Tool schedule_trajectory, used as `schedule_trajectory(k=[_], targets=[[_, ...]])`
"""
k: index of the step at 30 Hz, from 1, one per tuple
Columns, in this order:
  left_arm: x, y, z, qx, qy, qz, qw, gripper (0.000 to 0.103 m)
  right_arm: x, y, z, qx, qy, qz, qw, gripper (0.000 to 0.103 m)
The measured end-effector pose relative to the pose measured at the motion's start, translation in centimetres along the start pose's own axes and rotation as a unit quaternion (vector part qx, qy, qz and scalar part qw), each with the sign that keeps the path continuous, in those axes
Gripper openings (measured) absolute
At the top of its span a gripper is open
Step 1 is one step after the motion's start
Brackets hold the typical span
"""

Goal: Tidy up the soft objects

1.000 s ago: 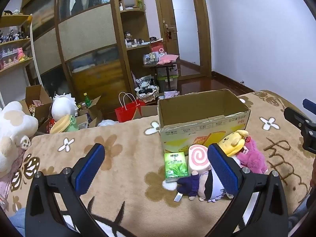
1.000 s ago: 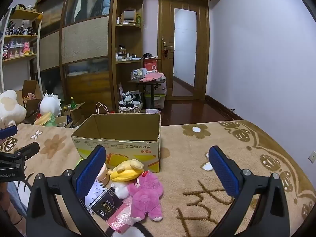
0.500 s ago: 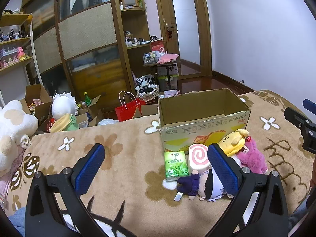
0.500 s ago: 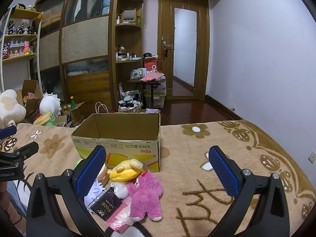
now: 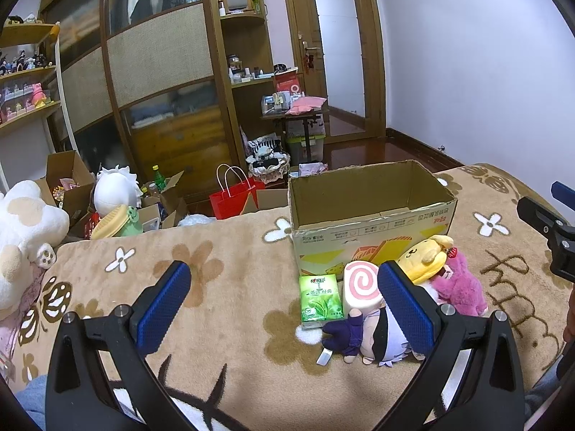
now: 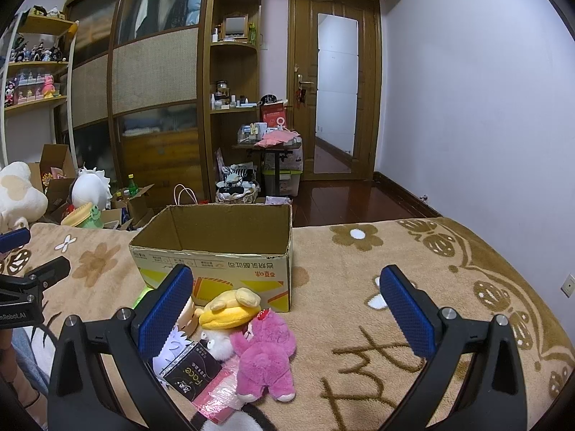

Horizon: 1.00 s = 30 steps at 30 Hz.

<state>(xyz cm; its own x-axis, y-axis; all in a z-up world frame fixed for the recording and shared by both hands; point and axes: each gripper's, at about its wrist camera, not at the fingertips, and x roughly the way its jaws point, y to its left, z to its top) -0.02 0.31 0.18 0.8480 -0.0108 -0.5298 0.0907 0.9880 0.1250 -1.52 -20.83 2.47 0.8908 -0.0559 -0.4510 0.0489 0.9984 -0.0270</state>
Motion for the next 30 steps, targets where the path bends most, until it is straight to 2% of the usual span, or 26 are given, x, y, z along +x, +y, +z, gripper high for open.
schedule_trajectory(k=[30], targets=[[0.03,0.18,-0.04,-0.001,0.001,-0.001,1.0000,0.103,0.07,0.01,-0.03,0.000,0.001,0.000,1.000,0.103]])
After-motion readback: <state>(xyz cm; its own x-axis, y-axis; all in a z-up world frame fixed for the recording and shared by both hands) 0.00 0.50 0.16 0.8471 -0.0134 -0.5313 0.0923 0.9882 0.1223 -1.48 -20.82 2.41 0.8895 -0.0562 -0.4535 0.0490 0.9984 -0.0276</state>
